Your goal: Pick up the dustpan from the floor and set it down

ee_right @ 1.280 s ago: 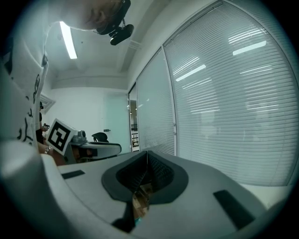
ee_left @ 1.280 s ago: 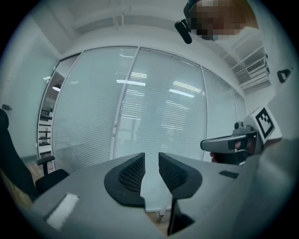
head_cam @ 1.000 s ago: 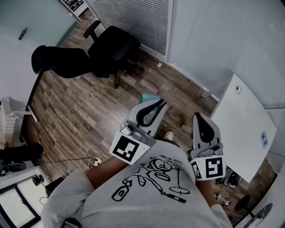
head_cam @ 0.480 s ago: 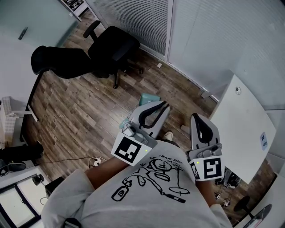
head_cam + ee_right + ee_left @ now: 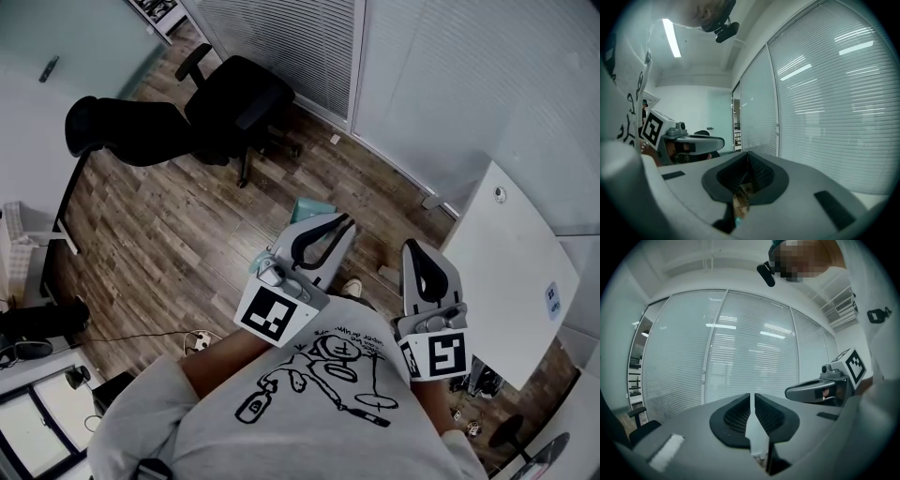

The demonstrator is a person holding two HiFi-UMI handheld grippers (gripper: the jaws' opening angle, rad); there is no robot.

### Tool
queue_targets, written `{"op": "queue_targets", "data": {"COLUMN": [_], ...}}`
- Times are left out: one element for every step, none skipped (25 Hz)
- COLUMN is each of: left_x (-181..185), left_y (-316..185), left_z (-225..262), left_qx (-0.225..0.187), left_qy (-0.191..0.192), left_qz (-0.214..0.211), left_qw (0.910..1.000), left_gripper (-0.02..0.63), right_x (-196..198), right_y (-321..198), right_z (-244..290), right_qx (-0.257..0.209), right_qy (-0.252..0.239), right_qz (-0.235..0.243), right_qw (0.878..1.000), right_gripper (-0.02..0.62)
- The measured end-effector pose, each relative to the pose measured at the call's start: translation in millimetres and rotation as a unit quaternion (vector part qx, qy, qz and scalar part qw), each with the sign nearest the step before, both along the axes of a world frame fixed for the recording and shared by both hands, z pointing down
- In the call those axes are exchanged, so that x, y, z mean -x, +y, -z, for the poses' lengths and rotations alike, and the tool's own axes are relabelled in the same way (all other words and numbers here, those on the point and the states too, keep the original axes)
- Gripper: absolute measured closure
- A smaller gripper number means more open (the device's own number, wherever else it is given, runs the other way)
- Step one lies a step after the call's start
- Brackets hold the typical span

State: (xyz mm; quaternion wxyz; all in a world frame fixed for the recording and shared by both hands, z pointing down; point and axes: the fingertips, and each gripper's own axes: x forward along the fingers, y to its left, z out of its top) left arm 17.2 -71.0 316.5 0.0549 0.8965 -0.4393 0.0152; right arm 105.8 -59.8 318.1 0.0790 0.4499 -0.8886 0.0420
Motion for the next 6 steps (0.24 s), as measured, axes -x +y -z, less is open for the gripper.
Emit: {"op": "queue_targets", "data": {"left_x": [-0.3, -0.6, -0.7, -0.9, -1.2, -1.6], "left_y": [-0.1, -0.1, 0.0, 0.1, 0.2, 0.3], "left_z": [0.0, 0.0, 0.0, -0.2, -0.4, -0.7], "left_qx": [0.001, 0.001, 0.002, 0.002, 0.002, 0.002], "left_qy": [0.001, 0.001, 0.002, 0.003, 0.003, 0.003], "left_qz": [0.001, 0.001, 0.002, 0.002, 0.002, 0.002], "left_qw": [1.0, 1.0, 1.0, 1.0, 1.0, 1.0], "left_gripper": [0.58, 0.58, 0.58, 0.58, 0.58, 0.58], "right_x": [-0.7, -1.3, -1.6, -1.9, -2.2, -2.6], "right_y": [0.0, 0.2, 0.5, 0.8, 1.0, 1.2], "right_z": [0.4, 0.4, 0.3, 0.1, -0.3, -0.7], "right_qx": [0.0, 0.0, 0.0, 0.001, 0.001, 0.001], "right_qy": [0.0, 0.0, 0.001, 0.001, 0.001, 0.001], "right_qz": [0.0, 0.0, 0.0, 0.0, 0.0, 0.0], "right_qw": [1.0, 1.0, 1.0, 1.0, 1.0, 1.0], "right_gripper": [0.592, 0.592, 0.592, 0.592, 0.592, 0.592]}}
